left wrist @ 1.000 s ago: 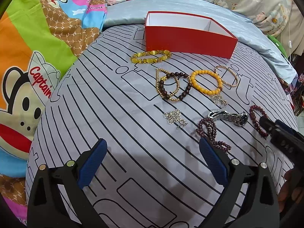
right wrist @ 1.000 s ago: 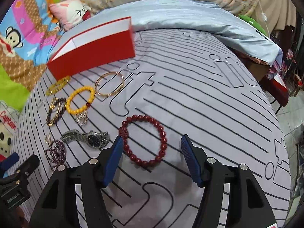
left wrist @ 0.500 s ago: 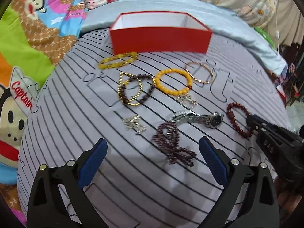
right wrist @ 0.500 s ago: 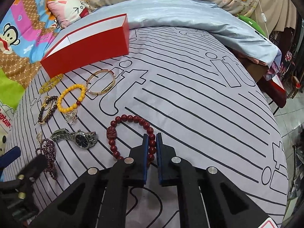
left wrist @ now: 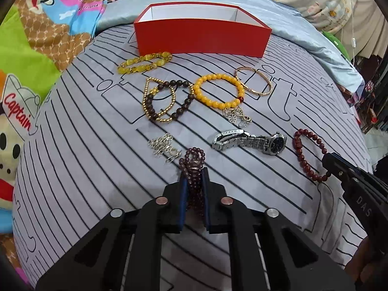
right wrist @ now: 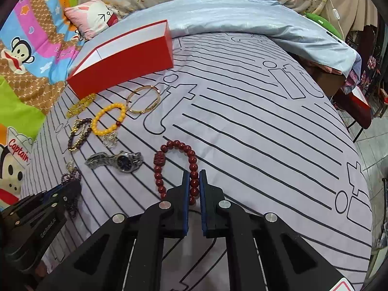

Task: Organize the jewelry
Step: 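Carry both bracelets into the red box and open both tools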

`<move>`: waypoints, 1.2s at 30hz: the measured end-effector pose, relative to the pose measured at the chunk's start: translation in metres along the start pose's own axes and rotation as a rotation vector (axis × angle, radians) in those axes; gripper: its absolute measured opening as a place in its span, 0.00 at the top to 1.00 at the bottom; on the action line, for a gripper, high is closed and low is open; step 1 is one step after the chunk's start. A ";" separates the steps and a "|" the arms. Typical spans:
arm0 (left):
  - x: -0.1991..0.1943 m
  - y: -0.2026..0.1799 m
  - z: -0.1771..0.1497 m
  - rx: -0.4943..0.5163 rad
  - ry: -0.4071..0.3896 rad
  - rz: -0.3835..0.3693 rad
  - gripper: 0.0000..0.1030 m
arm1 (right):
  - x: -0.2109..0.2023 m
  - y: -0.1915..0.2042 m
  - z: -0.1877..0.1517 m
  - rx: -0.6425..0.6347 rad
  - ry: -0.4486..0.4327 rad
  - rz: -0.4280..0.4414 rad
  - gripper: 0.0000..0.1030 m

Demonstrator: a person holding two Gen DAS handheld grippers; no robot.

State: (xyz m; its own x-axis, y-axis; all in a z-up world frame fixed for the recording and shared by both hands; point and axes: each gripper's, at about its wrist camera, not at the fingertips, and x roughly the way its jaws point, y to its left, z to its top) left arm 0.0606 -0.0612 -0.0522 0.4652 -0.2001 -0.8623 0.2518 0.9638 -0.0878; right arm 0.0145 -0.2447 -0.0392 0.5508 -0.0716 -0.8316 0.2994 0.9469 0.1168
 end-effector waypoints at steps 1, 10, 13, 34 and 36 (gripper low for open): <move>-0.004 0.002 -0.001 -0.003 -0.003 -0.004 0.91 | -0.004 0.001 0.000 -0.002 -0.004 0.004 0.93; -0.052 0.026 -0.003 -0.028 -0.073 -0.013 0.92 | -0.054 0.016 0.007 -0.025 -0.077 0.059 0.93; -0.071 0.036 0.006 -0.029 -0.105 -0.012 0.92 | -0.074 0.022 0.017 -0.037 -0.108 0.092 0.93; -0.062 0.028 0.221 0.068 -0.321 0.002 0.92 | -0.032 0.091 0.204 -0.138 -0.187 0.286 0.93; -0.042 0.028 0.239 0.068 -0.311 0.003 0.92 | -0.009 0.095 0.223 -0.129 -0.175 0.297 0.93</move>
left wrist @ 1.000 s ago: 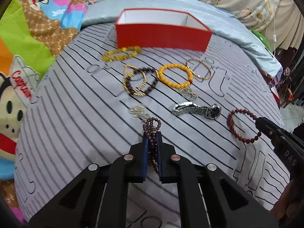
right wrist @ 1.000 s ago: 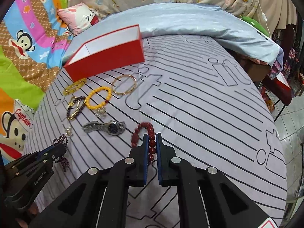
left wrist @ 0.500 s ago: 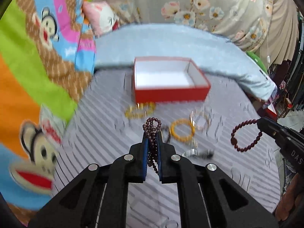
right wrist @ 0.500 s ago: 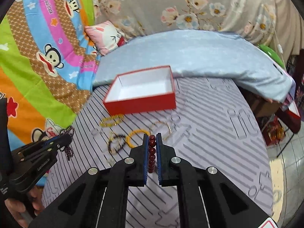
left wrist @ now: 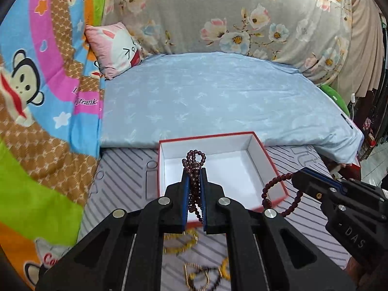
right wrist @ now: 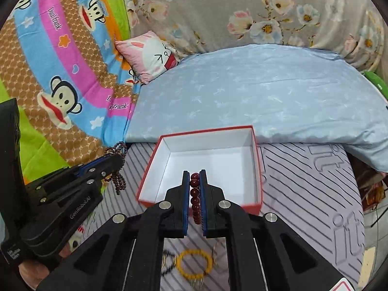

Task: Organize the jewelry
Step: 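Carry both bracelets into the red box and open both tools, then move both open tools back over the remaining jewelry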

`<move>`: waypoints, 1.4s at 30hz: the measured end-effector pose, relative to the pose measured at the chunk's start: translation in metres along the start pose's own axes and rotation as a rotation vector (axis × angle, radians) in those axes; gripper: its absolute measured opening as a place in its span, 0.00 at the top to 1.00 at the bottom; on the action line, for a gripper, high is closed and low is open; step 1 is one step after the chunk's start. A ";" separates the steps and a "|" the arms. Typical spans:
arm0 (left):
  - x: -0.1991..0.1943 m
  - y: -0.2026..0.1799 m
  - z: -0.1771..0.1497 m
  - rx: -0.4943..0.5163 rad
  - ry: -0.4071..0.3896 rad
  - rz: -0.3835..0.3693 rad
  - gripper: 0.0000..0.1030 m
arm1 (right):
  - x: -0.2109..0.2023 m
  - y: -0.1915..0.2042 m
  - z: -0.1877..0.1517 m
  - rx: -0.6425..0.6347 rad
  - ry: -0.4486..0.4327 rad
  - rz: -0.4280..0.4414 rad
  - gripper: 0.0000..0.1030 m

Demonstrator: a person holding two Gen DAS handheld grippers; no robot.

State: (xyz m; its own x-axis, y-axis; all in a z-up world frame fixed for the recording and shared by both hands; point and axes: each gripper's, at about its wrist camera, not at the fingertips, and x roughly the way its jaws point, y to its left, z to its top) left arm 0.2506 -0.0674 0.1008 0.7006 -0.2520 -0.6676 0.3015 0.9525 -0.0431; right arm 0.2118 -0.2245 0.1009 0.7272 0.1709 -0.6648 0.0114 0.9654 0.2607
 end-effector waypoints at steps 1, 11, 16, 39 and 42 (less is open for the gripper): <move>0.016 0.001 0.005 -0.002 0.011 -0.008 0.92 | 0.009 -0.003 0.004 0.005 0.006 0.004 0.93; 0.127 0.009 0.007 -0.023 0.127 0.007 0.92 | 0.116 -0.034 0.019 0.021 0.100 -0.050 0.92; 0.145 0.013 0.001 -0.037 0.126 0.067 0.47 | 0.125 -0.046 0.012 -0.018 0.077 -0.174 0.66; -0.014 0.015 -0.133 -0.027 0.122 0.099 0.38 | -0.034 -0.017 -0.152 -0.039 0.084 -0.199 0.61; -0.025 0.017 -0.168 -0.063 0.155 0.099 0.38 | -0.041 -0.012 -0.182 -0.045 0.120 -0.187 0.61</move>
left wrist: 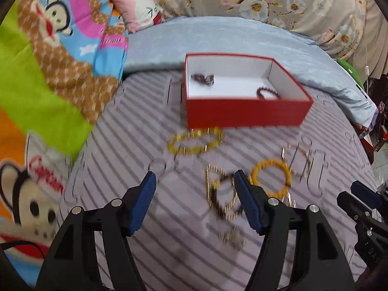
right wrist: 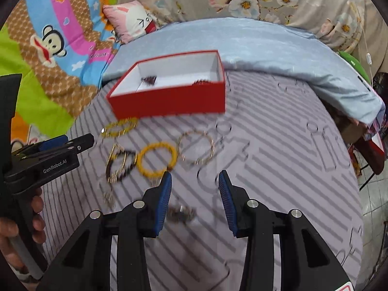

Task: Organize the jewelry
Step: 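Move both open tools back over the remaining jewelry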

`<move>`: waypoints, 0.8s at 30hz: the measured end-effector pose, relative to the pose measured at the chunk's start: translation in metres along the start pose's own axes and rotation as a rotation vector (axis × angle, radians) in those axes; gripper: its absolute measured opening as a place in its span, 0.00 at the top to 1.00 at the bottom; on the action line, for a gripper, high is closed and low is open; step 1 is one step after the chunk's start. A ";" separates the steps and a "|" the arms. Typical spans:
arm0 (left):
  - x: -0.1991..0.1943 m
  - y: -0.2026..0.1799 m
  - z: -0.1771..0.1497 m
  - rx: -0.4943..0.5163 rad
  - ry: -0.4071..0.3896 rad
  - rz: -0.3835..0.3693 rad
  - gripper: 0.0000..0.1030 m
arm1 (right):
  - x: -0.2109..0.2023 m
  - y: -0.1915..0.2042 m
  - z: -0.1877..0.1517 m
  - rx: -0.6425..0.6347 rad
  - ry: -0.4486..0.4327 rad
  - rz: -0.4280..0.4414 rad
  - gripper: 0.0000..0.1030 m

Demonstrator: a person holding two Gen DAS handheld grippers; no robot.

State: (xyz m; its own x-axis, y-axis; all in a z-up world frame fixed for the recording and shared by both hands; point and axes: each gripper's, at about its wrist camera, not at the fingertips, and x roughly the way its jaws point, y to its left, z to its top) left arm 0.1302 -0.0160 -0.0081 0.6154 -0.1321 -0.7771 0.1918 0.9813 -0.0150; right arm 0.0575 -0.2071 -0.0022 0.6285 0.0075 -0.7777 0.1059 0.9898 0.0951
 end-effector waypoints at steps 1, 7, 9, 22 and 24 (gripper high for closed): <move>0.000 0.000 -0.009 -0.003 0.013 0.005 0.38 | -0.001 0.001 -0.006 -0.001 0.007 0.000 0.61; 0.002 0.007 -0.039 -0.066 0.053 -0.016 0.38 | -0.005 0.005 -0.039 0.011 0.044 0.019 0.61; 0.003 0.006 -0.039 -0.072 0.049 -0.016 0.39 | -0.005 0.006 -0.044 0.012 0.050 0.021 0.61; 0.028 -0.009 -0.025 -0.080 0.061 -0.066 0.50 | 0.000 -0.008 -0.044 0.058 0.060 0.031 0.61; 0.030 -0.009 -0.026 -0.083 0.066 -0.067 0.50 | 0.002 -0.008 -0.041 0.058 0.062 0.042 0.61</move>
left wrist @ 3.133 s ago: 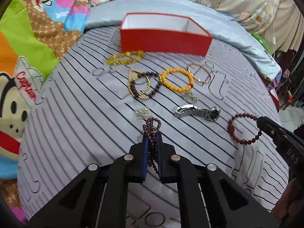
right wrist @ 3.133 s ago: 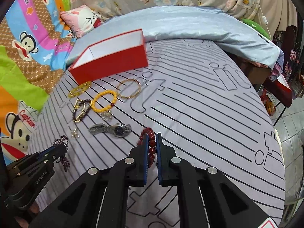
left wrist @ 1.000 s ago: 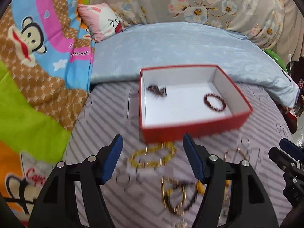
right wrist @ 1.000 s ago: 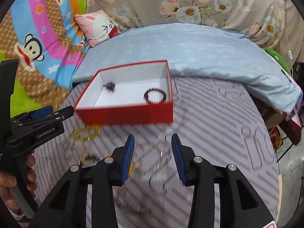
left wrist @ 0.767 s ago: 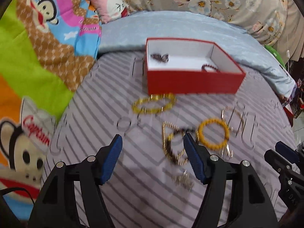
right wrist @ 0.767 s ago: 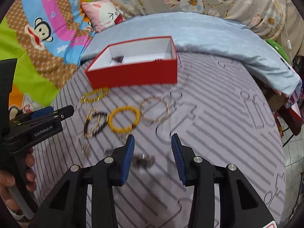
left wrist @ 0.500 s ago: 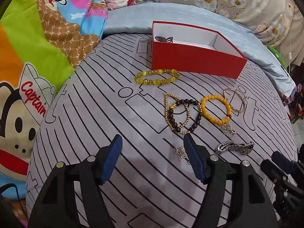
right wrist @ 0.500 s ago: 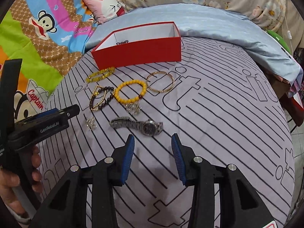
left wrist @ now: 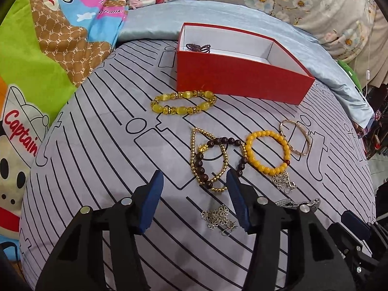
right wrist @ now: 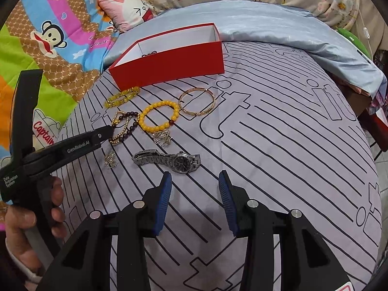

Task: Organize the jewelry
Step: 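Move both open tools back over the remaining jewelry, then grasp the silver watch with the right tool while the left tool grasps the silver charm bracelet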

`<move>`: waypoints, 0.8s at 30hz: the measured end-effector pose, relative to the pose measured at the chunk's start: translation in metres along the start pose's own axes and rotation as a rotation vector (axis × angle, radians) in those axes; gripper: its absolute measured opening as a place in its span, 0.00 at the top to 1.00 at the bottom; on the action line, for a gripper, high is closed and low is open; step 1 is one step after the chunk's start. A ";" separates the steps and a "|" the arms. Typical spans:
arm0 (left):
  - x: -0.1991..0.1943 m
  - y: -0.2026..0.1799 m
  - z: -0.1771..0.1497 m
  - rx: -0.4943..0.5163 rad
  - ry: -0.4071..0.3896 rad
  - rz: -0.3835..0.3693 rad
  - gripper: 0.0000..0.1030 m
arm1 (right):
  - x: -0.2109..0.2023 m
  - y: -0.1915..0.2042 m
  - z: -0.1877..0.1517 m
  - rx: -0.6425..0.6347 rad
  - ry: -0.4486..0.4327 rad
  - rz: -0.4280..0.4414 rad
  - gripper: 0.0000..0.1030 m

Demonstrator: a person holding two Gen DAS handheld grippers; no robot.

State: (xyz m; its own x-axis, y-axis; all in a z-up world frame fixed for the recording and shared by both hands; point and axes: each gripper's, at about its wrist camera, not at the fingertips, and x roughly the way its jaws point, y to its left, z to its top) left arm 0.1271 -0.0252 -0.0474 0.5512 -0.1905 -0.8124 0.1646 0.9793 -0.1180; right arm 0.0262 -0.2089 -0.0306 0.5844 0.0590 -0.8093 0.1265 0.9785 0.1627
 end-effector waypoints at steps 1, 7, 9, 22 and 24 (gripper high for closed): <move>0.001 0.000 -0.001 -0.001 0.004 -0.001 0.51 | 0.001 0.001 0.001 -0.005 0.000 0.001 0.61; -0.003 0.003 -0.009 0.010 0.008 0.001 0.50 | 0.016 0.011 0.006 -0.057 0.018 0.015 0.61; -0.006 0.005 -0.012 0.012 0.011 -0.002 0.50 | 0.021 0.014 0.009 -0.078 0.017 0.016 0.61; -0.015 0.015 -0.032 0.020 0.038 -0.020 0.48 | 0.047 0.022 0.024 -0.165 0.053 0.072 0.53; -0.016 0.014 -0.034 0.025 0.042 -0.023 0.47 | 0.045 0.022 0.018 -0.181 0.057 0.063 0.65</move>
State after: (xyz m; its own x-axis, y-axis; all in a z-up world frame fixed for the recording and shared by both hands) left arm 0.0927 -0.0060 -0.0559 0.5125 -0.2097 -0.8327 0.1973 0.9725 -0.1234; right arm 0.0702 -0.1880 -0.0534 0.5393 0.1273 -0.8324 -0.0579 0.9918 0.1142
